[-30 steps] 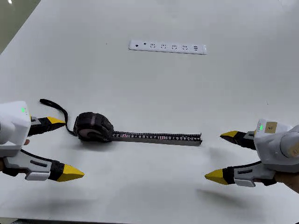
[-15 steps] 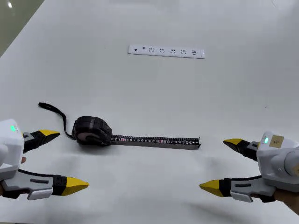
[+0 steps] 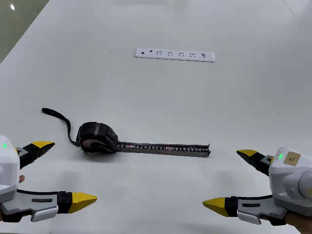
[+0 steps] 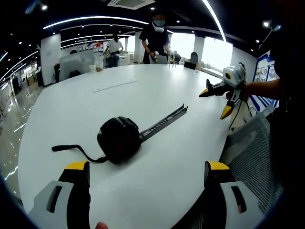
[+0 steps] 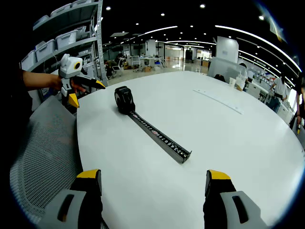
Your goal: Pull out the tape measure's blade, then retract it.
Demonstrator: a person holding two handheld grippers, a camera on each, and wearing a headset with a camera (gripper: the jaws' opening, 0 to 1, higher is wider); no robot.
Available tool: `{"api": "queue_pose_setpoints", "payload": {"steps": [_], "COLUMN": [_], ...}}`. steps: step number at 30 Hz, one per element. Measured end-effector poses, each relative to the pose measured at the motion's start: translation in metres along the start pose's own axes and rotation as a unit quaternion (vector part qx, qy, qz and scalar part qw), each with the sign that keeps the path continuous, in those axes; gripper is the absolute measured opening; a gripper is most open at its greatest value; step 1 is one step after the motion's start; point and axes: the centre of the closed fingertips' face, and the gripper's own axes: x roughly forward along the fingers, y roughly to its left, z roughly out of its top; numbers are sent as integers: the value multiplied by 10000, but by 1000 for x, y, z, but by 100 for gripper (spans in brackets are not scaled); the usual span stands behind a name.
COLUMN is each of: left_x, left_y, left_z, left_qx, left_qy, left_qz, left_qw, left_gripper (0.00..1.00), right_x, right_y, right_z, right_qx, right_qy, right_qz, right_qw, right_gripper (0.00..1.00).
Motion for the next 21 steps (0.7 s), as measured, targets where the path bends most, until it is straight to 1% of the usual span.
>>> {"api": "queue_pose_setpoints", "payload": {"steps": [2, 4, 7, 10, 14, 17, 21], "left_x": [-1, -1, -1, -1, -1, -1, -2], "left_y": [-2, -5, -6, -9, -12, -12, -15], "left_z": [2, 3, 4, 4, 5, 4, 3], "left_qx": [-62, -70, -75, -112, -207, -296, -319], "left_qy": [-44, -89, -122, -122, -172, -168, -171], "left_qz": [42, 61, 113, 138, 212, 276, 318], "left_qw": [10000, 9999, 9998, 9998, 9994, 9990, 9988], "left_gripper": [99, 99, 99, 99, 99, 99, 99], "right_x": [-1, -2, -4, -5, -6, -5, -4], "right_y": [2, 2, 4, 5, 10, 14, 17], "right_z": [0, 1, 2, 4, 7, 10, 13], "right_qx": [55, 98, 181, 269, 357, 376, 439], "right_qy": [-19, -44, -84, -131, -190, -235, -251], "right_qz": [-13, -87, -121, -183, -238, -278, -320], "right_qw": [10000, 9999, 9997, 9994, 9989, 9986, 9982], "right_gripper": [90, 92, 92, 93, 94, 95, 95]}}
